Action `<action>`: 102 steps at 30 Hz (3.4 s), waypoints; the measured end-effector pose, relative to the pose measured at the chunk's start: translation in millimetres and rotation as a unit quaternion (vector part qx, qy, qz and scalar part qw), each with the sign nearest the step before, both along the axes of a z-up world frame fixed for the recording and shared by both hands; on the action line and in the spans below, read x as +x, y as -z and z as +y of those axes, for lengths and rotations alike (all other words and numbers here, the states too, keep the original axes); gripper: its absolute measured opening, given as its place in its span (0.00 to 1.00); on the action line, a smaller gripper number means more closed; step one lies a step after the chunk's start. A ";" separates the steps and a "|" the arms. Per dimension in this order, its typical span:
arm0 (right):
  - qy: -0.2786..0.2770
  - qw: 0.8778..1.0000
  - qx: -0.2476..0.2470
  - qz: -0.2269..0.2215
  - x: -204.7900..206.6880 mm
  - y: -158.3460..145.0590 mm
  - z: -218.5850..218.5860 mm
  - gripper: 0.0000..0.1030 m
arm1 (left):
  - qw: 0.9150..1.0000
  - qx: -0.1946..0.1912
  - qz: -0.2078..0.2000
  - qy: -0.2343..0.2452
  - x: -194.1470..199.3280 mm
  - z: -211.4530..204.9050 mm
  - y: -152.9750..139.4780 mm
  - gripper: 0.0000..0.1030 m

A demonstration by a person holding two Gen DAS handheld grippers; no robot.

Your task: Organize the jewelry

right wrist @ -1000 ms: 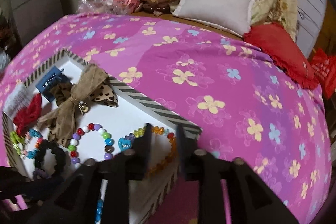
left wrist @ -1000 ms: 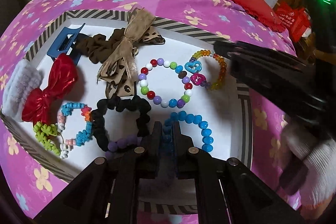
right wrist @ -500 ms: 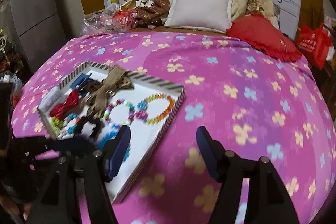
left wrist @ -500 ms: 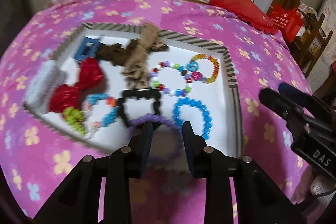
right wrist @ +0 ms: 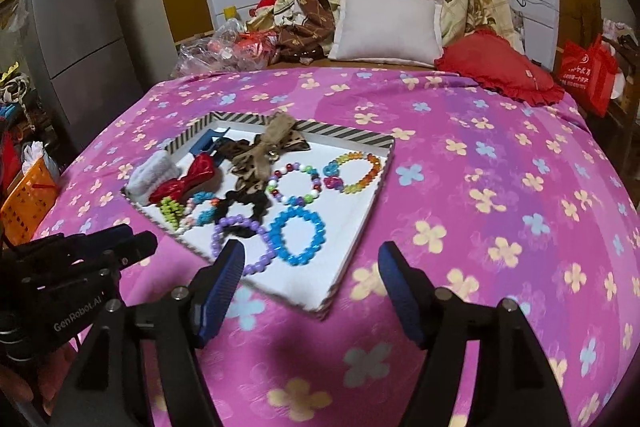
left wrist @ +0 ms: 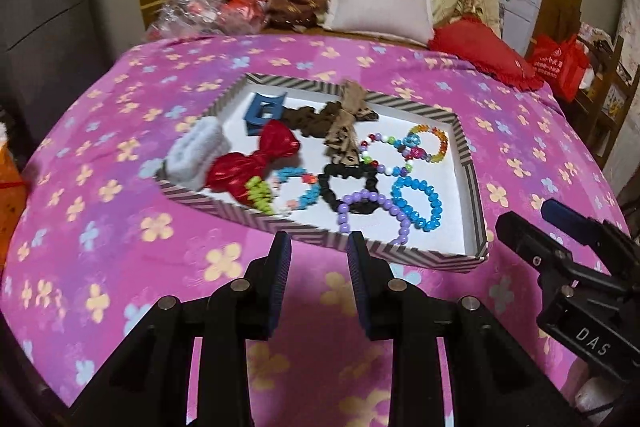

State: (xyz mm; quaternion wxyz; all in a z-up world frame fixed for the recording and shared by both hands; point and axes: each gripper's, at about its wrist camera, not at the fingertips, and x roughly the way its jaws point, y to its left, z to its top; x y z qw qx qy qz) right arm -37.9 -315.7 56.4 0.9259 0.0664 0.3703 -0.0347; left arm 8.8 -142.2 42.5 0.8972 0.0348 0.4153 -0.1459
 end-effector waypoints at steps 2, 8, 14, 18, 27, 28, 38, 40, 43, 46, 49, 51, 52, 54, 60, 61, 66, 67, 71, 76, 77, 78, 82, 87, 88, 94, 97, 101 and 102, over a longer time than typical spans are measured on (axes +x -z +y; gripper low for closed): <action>0.002 1.000 0.006 -0.003 -4.3 -2.1 5.7 0.70 | 1.000 -0.003 -0.011 -0.008 -6.0 9.1 -5.1 0.37; 0.000 1.000 0.014 -0.010 -17.2 -7.6 27.0 0.72 | 0.999 0.008 -0.048 -0.021 -20.5 23.7 -20.1 0.38; 0.000 1.000 0.016 -0.020 -26.4 -17.2 42.4 0.76 | 0.998 0.003 -0.060 -0.034 -28.1 38.4 -30.0 0.38; 0.002 1.000 0.013 -0.026 -30.3 -24.5 50.0 0.78 | 0.997 -0.001 -0.066 -0.043 -30.8 47.1 -35.6 0.38; -0.003 0.999 0.011 -0.042 -36.8 -38.0 64.2 0.80 | 0.995 -0.010 -0.077 -0.055 -39.2 59.2 -47.6 0.37; -0.005 0.999 0.009 -0.041 -37.0 -39.2 66.1 0.81 | 0.995 -0.012 -0.076 -0.056 -40.1 60.7 -48.5 0.38; -0.007 0.999 0.003 -0.044 -42.9 -46.6 73.9 0.81 | 0.994 -0.017 -0.088 -0.058 -49.3 66.5 -56.5 0.38; -0.008 0.999 0.003 -0.046 -44.4 -48.5 75.0 0.81 | 0.994 -0.017 -0.088 -0.056 -50.8 66.0 -56.8 0.37; -0.010 0.999 0.002 -0.046 -45.7 -49.7 75.7 0.81 | 0.994 -0.015 -0.088 -0.055 -52.5 65.6 -57.1 0.37; -0.010 0.999 0.001 -0.045 -46.5 -49.9 76.8 0.81 | 0.994 -0.016 -0.089 -0.056 -53.5 66.0 -57.5 0.37; -0.010 0.999 0.001 -0.043 -46.6 -49.7 76.9 0.81 | 0.994 -0.016 -0.091 -0.056 -55.0 66.6 -57.9 0.37; -0.010 0.999 0.001 -0.042 -47.7 -49.7 77.3 0.81 | 0.994 -0.015 -0.092 -0.057 -55.3 66.6 -57.9 0.37; -0.010 0.999 0.001 -0.042 -47.4 -49.7 77.3 0.81 | 0.994 -0.016 -0.091 -0.057 -55.0 66.8 -57.7 0.37; -0.011 0.999 0.001 -0.041 -47.7 -49.6 77.7 0.81 | 0.994 -0.017 -0.089 -0.057 -55.1 66.7 -57.5 0.37; -0.013 0.999 0.001 -0.039 -49.0 -48.3 78.5 0.81 | 0.994 -0.017 -0.089 -0.056 -55.4 67.8 -57.4 0.37; -0.013 0.999 0.000 -0.039 -49.1 -48.4 78.7 0.81 | 0.994 -0.016 -0.088 -0.057 -55.4 68.0 -57.2 0.37; -0.015 0.999 0.000 -0.038 -48.9 -47.2 79.5 0.81 | 0.994 -0.016 -0.086 -0.058 -56.0 73.1 -56.5 0.37; -0.014 0.999 -0.001 -0.037 -48.7 -47.1 79.6 0.81 | 0.995 -0.017 -0.085 -0.058 -55.9 73.9 -56.3 0.37; -0.017 0.999 -0.001 -0.032 -45.6 -43.1 80.6 0.81 | 0.995 -0.016 -0.084 -0.059 -54.7 75.6 -54.8 0.37; -0.019 0.999 0.000 -0.028 -44.2 -39.4 80.8 0.81 | 0.995 -0.017 -0.084 -0.059 -54.9 74.3 -54.7 0.37; -0.019 0.999 -0.001 -0.027 -44.5 -38.8 80.8 0.81 | 0.995 -0.017 -0.083 -0.059 -54.9 75.6 -54.6 0.37; -0.019 0.999 -0.001 -0.027 -43.9 -39.2 80.6 0.81 | 0.995 -0.016 -0.083 -0.059 -54.6 74.7 -53.8 0.37; -0.019 0.999 0.000 -0.026 -42.6 -38.6 80.7 0.81 | 0.995 -0.016 -0.083 -0.059 -54.4 75.6 -53.4 0.37; -0.019 1.000 -0.001 -0.025 -42.3 -37.7 80.4 0.81 | 0.995 -0.016 -0.083 -0.059 -54.4 74.2 -53.9 0.37; -0.019 1.000 0.000 -0.025 -42.2 -38.0 80.4 0.81 | 0.995 -0.016 -0.083 -0.059 -54.3 74.4 -53.9 0.37; -0.022 1.000 0.001 -0.020 -38.5 -33.3 79.1 0.81 | 0.995 -0.016 -0.083 -0.059 -53.6 77.5 -51.4 0.37; -0.023 1.000 0.001 -0.020 -37.8 -31.8 79.0 0.81 | 0.995 -0.015 -0.084 -0.058 -53.4 77.6 -49.5 0.37; -0.023 1.000 0.002 -0.019 -37.8 -31.8 79.3 0.81 | 0.995 -0.014 -0.080 -0.059 -51.5 78.2 -46.6 0.38; -0.023 1.000 0.001 -0.019 -37.7 -32.4 79.6 0.81 | 0.995 -0.014 -0.079 -0.059 -51.1 76.8 -46.3 0.37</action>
